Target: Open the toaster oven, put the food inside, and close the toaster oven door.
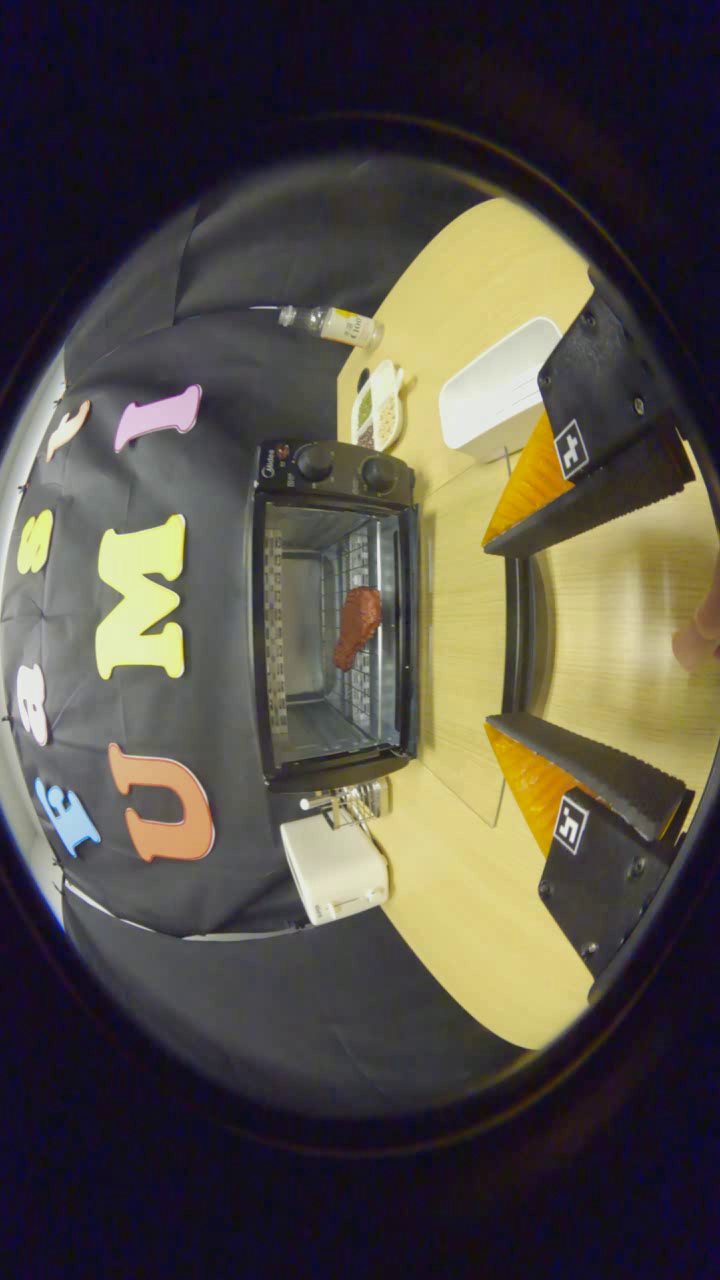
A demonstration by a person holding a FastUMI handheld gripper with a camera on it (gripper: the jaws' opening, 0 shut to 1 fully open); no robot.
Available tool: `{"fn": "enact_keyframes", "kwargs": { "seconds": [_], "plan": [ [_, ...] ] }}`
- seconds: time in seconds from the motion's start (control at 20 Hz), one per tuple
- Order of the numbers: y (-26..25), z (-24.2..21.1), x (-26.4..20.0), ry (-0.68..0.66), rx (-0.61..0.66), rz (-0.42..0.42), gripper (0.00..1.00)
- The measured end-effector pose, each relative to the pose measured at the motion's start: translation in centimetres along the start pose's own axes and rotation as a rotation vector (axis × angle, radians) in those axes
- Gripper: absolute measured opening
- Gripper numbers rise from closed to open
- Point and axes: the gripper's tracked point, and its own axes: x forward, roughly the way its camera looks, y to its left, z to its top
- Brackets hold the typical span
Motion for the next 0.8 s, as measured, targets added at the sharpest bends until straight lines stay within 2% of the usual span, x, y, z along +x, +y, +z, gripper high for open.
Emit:
{"fn": "enact_keyframes", "kwargs": {
  "seconds": [0.2,0.35,0.5,0.8],
  "plan": [
    [-0.5,-3.1,1.7,0.100,0.035,-0.025,0.99],
    [-1.0,-3.9,3.1,0.119,0.040,-0.040,1.00],
    [0.1,-5.2,3.7,0.160,0.049,-0.006,0.99],
    [-0.5,-3.7,3.9,0.124,0.005,-0.030,0.99]
  ]
}}
